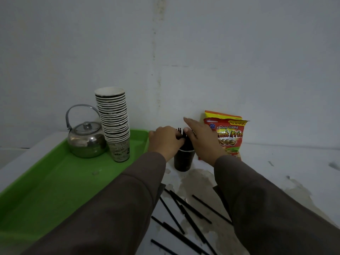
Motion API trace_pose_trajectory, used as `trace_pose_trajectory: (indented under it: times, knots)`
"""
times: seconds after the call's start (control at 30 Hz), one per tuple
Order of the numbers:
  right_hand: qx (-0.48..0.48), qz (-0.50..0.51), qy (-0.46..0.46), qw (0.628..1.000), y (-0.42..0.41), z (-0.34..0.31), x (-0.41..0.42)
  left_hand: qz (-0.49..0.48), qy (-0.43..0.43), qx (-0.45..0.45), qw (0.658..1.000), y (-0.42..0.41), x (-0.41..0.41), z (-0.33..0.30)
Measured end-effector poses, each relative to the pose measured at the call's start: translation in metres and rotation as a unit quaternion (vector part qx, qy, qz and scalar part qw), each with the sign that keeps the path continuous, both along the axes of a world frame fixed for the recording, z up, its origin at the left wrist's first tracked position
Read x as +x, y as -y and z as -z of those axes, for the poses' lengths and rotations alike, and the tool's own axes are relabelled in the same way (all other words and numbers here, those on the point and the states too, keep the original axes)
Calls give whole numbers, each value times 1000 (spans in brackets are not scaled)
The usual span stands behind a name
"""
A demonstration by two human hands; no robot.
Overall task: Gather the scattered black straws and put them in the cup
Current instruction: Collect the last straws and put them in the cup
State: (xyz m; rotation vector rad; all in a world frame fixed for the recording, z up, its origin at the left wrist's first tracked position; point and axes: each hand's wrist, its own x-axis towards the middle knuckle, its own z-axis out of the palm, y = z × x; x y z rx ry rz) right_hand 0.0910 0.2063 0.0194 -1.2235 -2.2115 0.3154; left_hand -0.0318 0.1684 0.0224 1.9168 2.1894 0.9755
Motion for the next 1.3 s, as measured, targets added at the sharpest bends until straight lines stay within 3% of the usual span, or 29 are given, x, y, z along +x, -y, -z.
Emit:
trace_pose_trajectory:
  times: [0.27,0.43,0.53,0.73,0.9,1.1,1.3]
  knots:
    - [38,9,37,999,9,-15,8,-4,-49,29,998,8,-3,-9]
    - [30,39,-143,989,35,-13,36,34,68,100,992,42,-6,-7]
    - [-12,74,-199,977,64,13,58,55,80,127,987,80,9,19]
    - [6,186,-114,976,98,70,102,153,40,36,987,151,36,79]
    - [-36,291,48,955,99,85,117,159,-6,21,987,175,30,88]
    - [-75,317,135,936,98,87,120,212,-42,-55,975,179,28,83]
    - [-33,324,186,927,102,84,110,228,-53,-78,969,178,33,83]
